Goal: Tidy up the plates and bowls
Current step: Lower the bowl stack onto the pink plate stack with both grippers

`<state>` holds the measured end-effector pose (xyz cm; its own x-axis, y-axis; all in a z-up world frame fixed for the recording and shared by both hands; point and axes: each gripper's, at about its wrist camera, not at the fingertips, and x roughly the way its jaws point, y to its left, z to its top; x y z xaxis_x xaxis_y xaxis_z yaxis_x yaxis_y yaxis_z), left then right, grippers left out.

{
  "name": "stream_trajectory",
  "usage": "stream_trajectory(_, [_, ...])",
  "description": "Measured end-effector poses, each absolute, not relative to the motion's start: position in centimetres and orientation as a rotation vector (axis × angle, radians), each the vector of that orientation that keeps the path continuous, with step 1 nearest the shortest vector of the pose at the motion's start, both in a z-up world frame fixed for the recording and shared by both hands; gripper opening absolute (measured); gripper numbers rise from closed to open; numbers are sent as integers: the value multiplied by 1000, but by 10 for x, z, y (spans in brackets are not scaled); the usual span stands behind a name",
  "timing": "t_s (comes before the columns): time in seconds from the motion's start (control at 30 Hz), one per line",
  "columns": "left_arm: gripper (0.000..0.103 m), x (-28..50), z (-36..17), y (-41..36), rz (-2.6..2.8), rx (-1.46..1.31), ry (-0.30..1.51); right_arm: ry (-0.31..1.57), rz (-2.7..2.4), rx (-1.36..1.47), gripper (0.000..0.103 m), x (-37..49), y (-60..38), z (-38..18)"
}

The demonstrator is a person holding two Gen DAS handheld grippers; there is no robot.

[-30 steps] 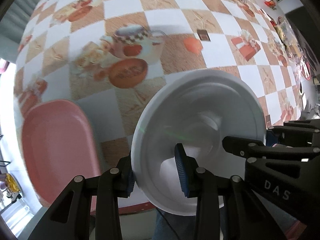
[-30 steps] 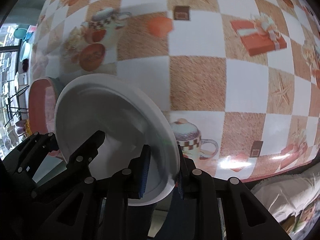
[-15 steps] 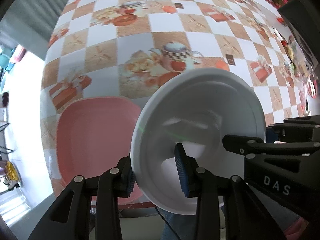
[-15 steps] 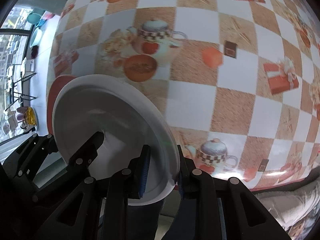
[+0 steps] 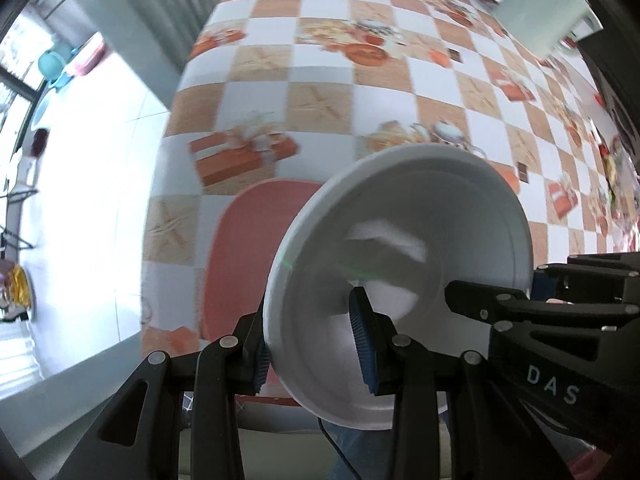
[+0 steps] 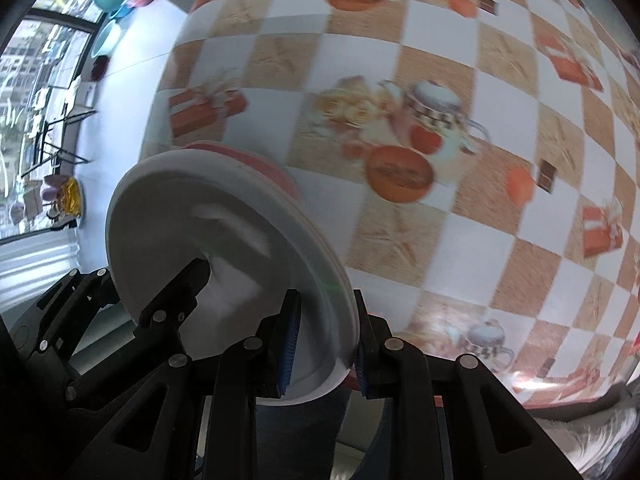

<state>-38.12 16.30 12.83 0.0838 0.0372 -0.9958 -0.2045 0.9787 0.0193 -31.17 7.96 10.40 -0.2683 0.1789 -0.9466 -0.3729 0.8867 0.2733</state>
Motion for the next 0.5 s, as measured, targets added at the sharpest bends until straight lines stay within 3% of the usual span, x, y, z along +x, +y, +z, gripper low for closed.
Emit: stream_trajectory(0.5, [38,-398,117,203,279,-210,1493,1789,598,-216,26,-323,119,86])
